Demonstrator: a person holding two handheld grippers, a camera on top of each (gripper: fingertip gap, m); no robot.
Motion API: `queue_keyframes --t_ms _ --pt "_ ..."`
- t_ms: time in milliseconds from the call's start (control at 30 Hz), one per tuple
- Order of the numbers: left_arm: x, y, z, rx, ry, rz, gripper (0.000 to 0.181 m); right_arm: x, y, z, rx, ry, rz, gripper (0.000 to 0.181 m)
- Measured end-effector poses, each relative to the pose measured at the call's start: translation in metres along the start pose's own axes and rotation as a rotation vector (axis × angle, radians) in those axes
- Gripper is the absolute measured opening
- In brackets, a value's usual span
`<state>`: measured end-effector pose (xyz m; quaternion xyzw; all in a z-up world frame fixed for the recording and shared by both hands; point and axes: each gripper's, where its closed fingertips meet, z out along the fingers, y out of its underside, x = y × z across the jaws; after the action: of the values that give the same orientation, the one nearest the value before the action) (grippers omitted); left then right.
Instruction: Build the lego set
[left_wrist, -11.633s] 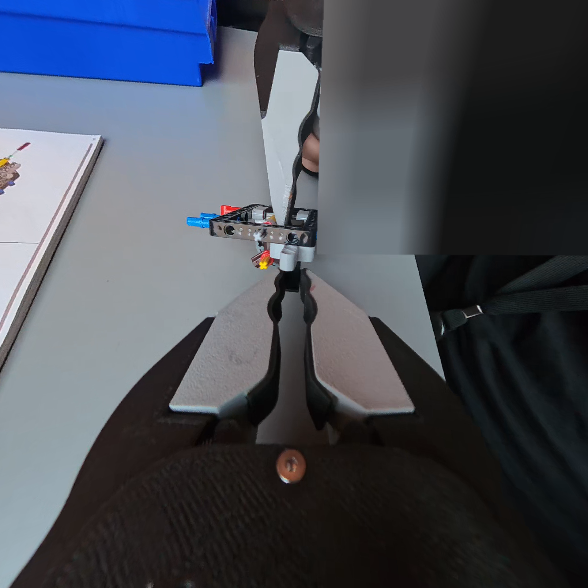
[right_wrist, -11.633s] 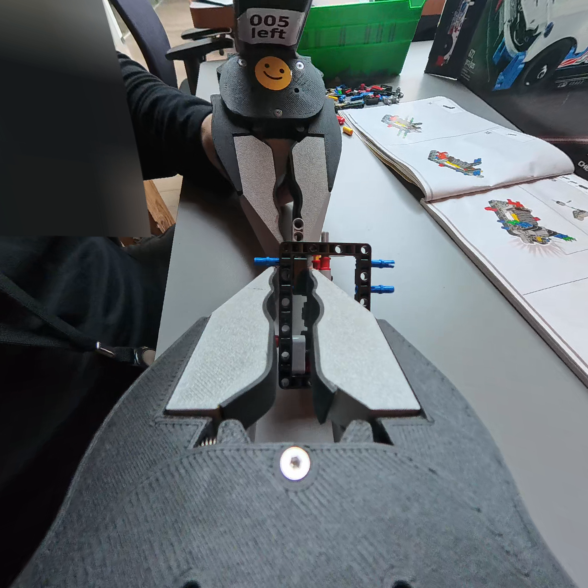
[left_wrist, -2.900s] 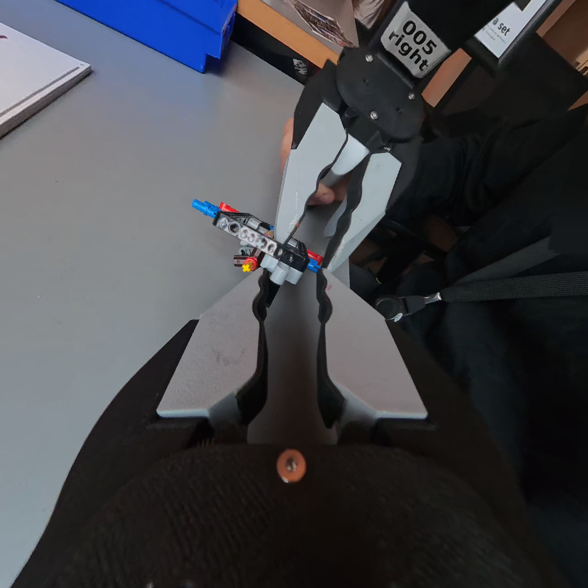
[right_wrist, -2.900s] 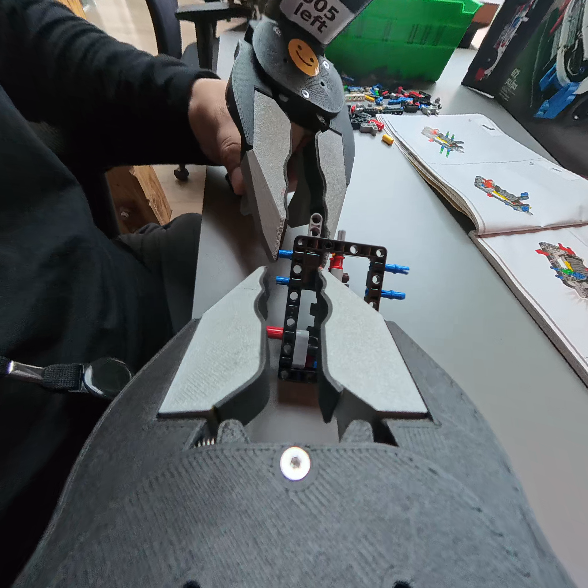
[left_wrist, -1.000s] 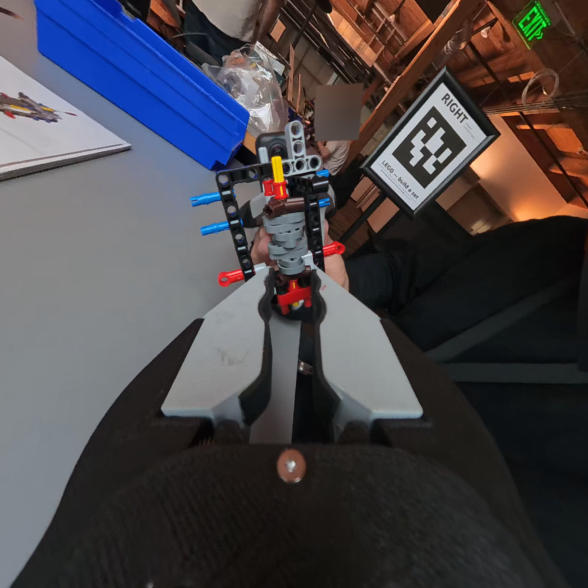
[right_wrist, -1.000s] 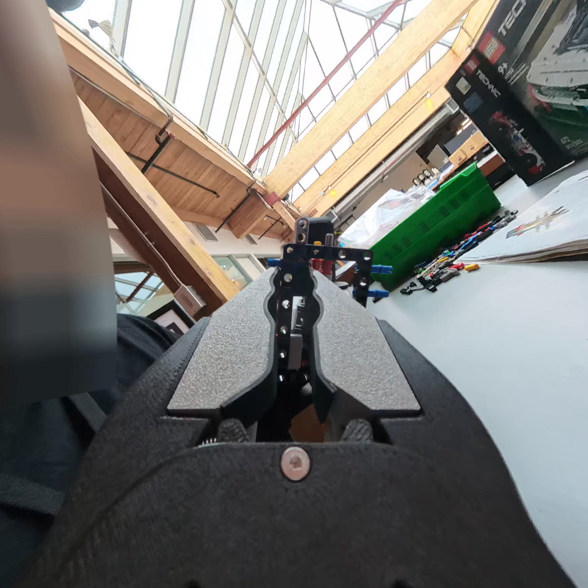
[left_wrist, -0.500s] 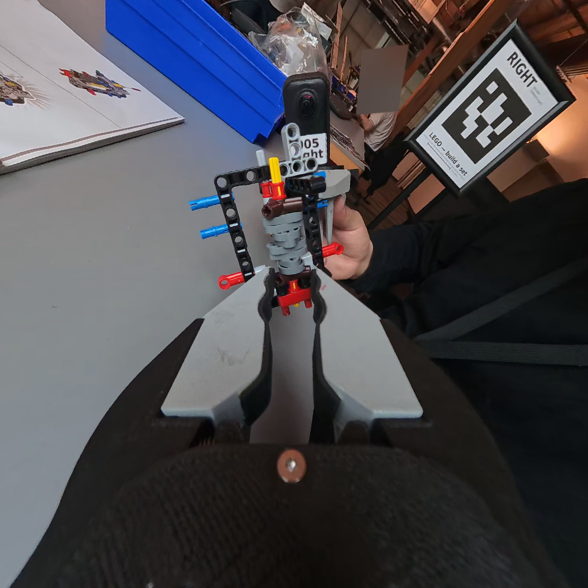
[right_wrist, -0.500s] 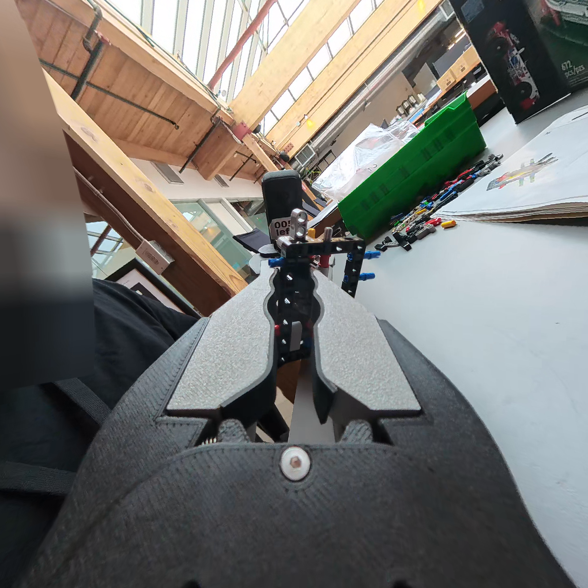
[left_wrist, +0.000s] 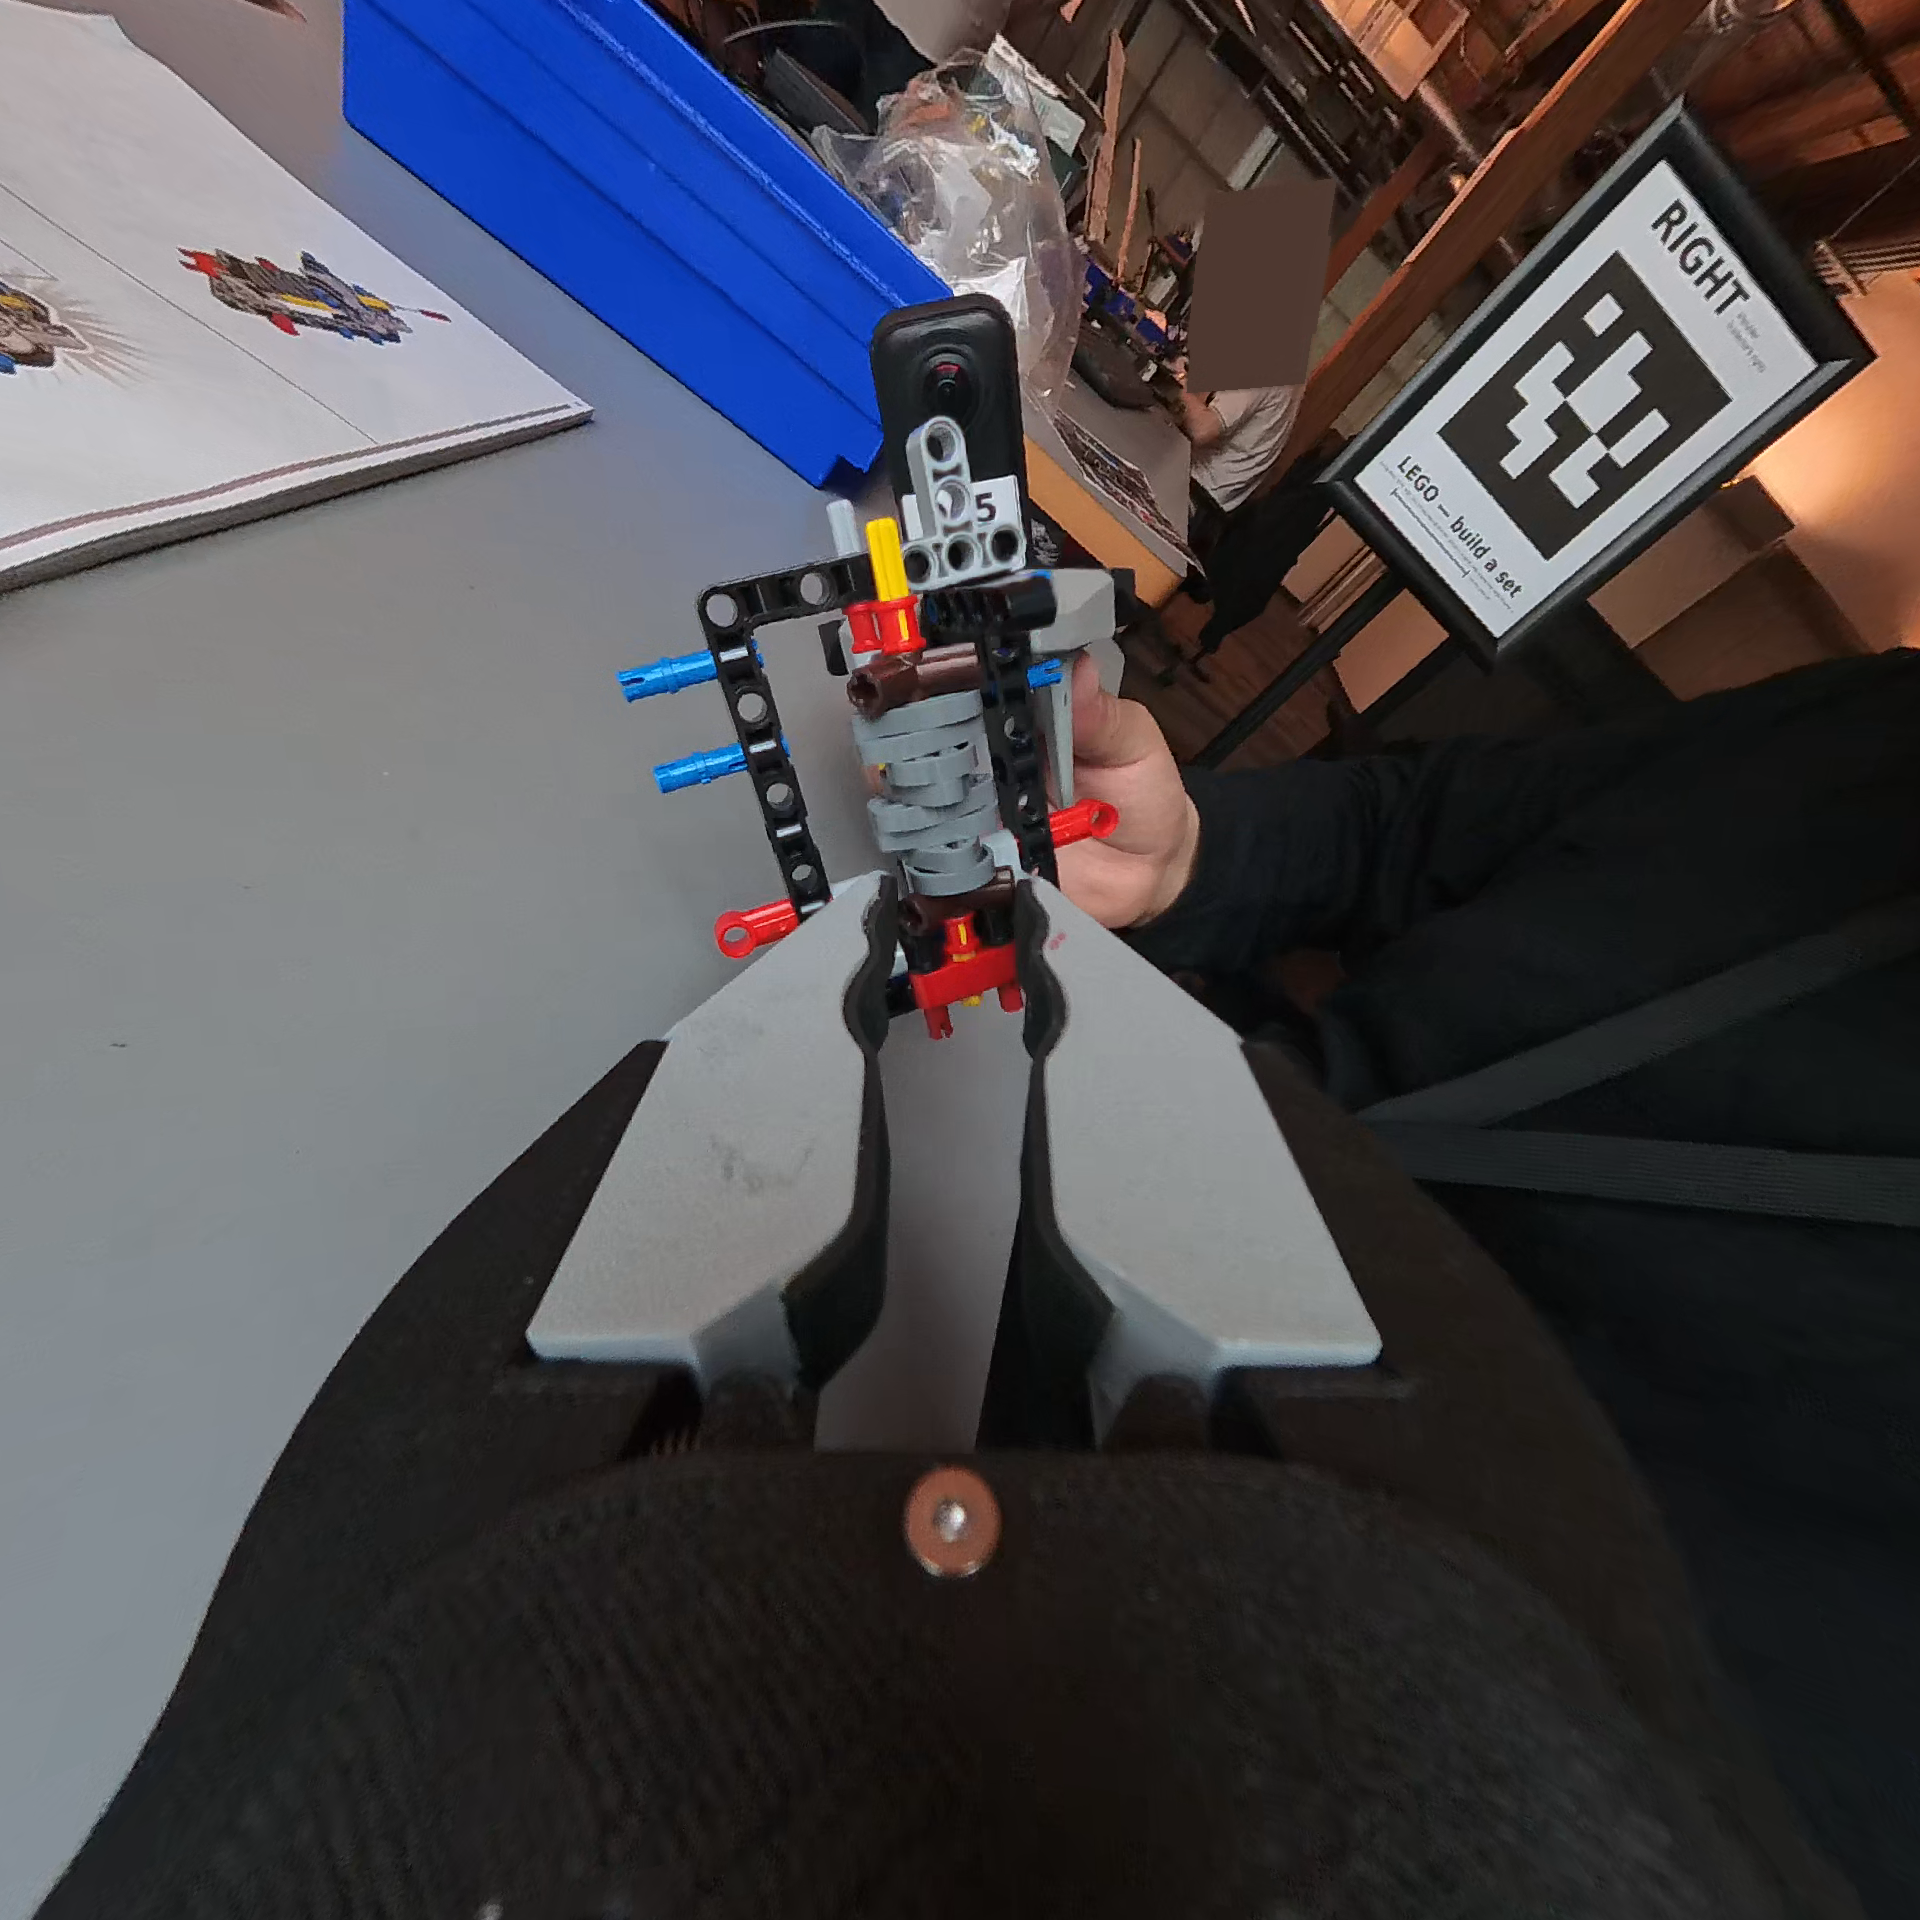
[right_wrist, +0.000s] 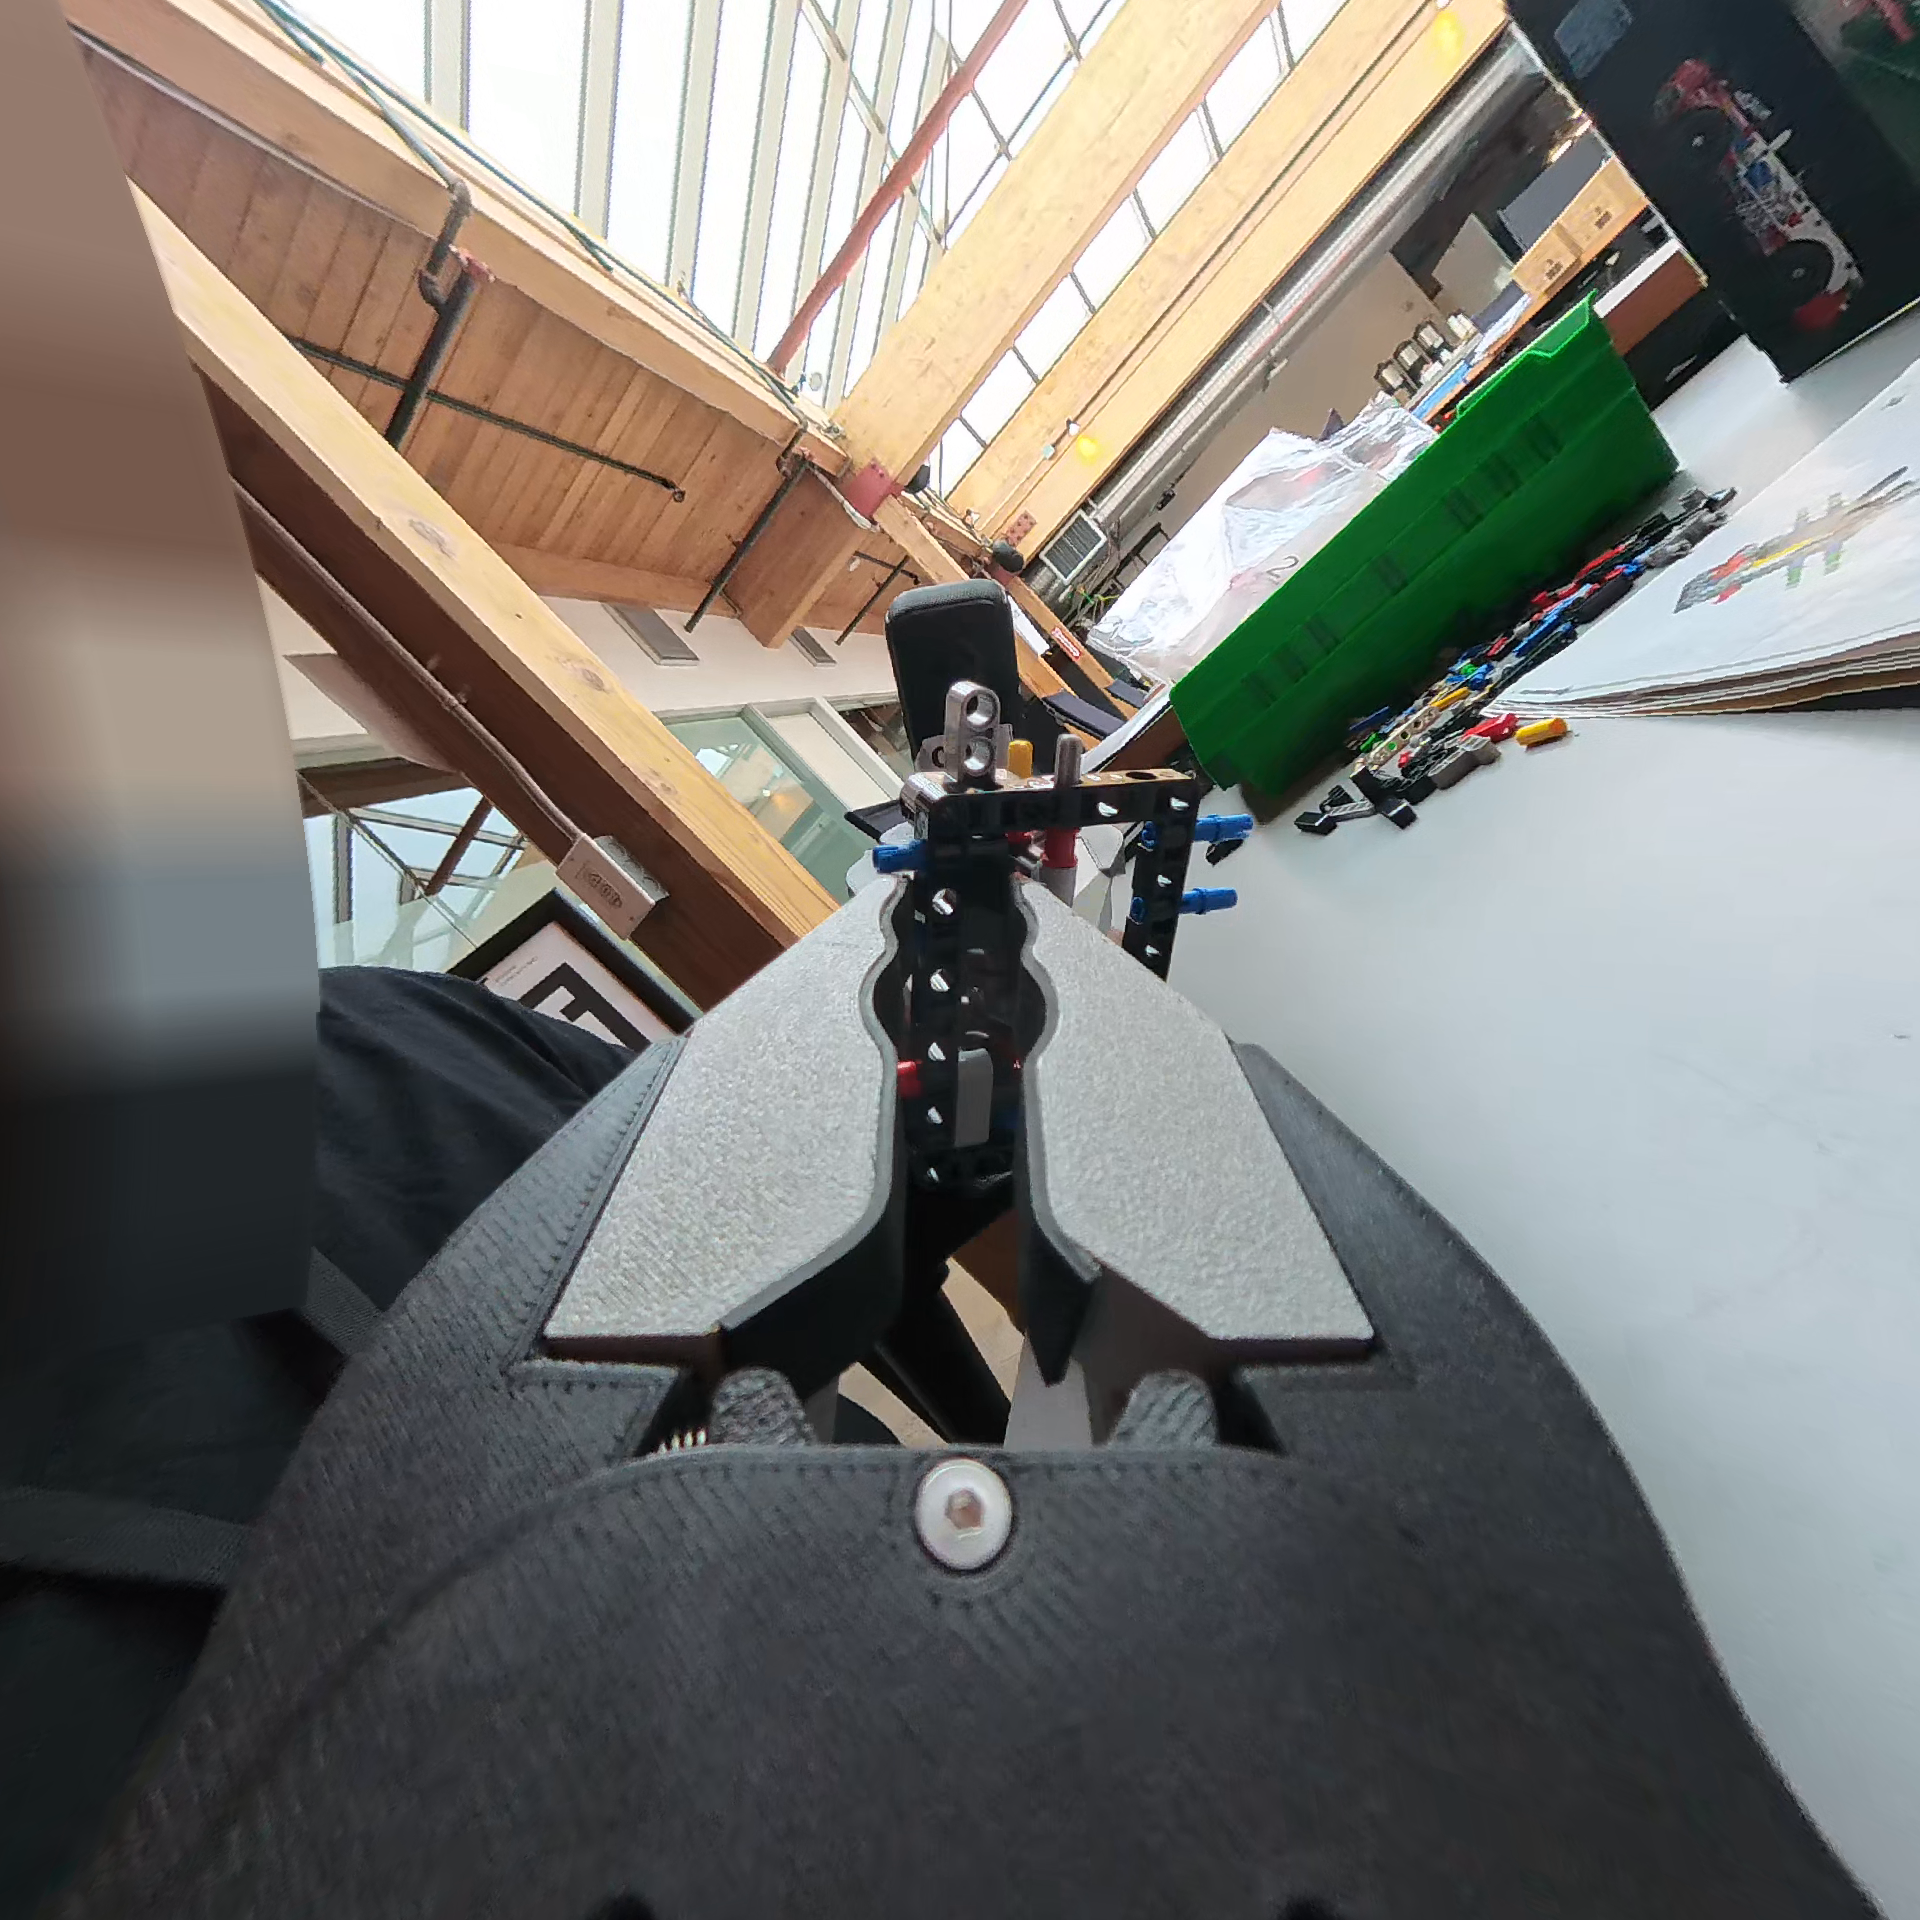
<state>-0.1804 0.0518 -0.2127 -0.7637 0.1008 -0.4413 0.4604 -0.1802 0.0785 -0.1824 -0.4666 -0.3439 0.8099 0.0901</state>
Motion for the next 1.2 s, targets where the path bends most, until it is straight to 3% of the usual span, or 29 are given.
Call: queue_keyframes --t_ms 800,1033,1200 --pt "-0.001 -0.002 0.007 0.042 0.007 -0.014 0.021 -0.005 -0.005 -0.003 0.008 0.005 -0.060 0.012" --pt "-0.024 0.000 0.000 0.028 -0.131 0.045 0.028 -0.011 -0.012 -0.013 -0.121 0.139 -0.287 0.011" --pt "-0.028 0.001 -0.003 0.042 -0.113 -0.001 0.025 -0.001 -0.021 -0.025 -0.157 0.295 -0.433 0.011"
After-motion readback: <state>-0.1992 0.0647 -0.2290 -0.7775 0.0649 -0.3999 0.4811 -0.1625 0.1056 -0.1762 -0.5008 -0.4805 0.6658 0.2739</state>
